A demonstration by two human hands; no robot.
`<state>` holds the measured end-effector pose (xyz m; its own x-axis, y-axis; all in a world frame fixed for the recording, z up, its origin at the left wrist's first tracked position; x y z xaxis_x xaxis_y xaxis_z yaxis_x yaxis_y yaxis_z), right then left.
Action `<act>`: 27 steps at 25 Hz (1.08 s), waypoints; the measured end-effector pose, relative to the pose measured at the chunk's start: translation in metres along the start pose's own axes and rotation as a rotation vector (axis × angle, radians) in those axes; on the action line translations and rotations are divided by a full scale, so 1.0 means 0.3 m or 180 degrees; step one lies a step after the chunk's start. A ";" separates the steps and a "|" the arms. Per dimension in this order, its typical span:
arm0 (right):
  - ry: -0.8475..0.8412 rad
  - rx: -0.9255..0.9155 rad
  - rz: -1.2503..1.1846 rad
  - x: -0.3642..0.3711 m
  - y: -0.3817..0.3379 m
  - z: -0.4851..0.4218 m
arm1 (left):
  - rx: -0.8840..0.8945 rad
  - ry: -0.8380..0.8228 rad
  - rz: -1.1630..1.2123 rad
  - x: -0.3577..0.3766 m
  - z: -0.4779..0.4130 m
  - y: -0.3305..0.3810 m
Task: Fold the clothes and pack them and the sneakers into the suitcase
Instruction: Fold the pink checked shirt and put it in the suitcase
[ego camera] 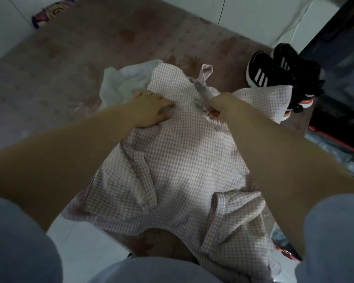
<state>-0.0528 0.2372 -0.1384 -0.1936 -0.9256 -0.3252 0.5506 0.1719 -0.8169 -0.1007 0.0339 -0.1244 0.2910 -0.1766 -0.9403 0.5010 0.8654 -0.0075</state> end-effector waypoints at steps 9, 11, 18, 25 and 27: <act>0.0802 -0.1449 -0.1681 -0.311 -0.191 0.252 | -0.0181 -0.0217 -0.0042 0.019 0.031 0.044; 0.0190 -0.2279 -0.1209 -0.280 -0.248 0.403 | -0.0386 -0.0218 0.0545 -0.040 0.048 0.083; -0.0873 -0.3613 0.3427 0.004 0.069 0.743 | -0.0799 -0.0570 0.4175 -0.274 0.136 0.180; -0.2017 -0.2676 0.4068 0.063 0.424 0.957 | -0.0379 -0.0255 0.2582 -0.180 0.145 0.232; -0.2330 -0.2354 0.3746 0.040 0.378 0.980 | -0.0717 0.0132 0.2225 -0.177 0.110 0.174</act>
<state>0.2462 0.1466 -0.0949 0.5823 -0.0769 -0.8093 -0.4437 0.8042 -0.3956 -0.0631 0.0729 -0.0635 0.4480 0.4659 -0.7631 0.0287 0.8456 0.5331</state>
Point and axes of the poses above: each hand's wrist, its own z-axis away from the middle knuckle, its own x-axis out of the palm, y = z × x, the point moved 5 cm from there along -z, towards the middle knuckle, and after that the axes turned 15 degrees about -x, right-handed, at the moved point
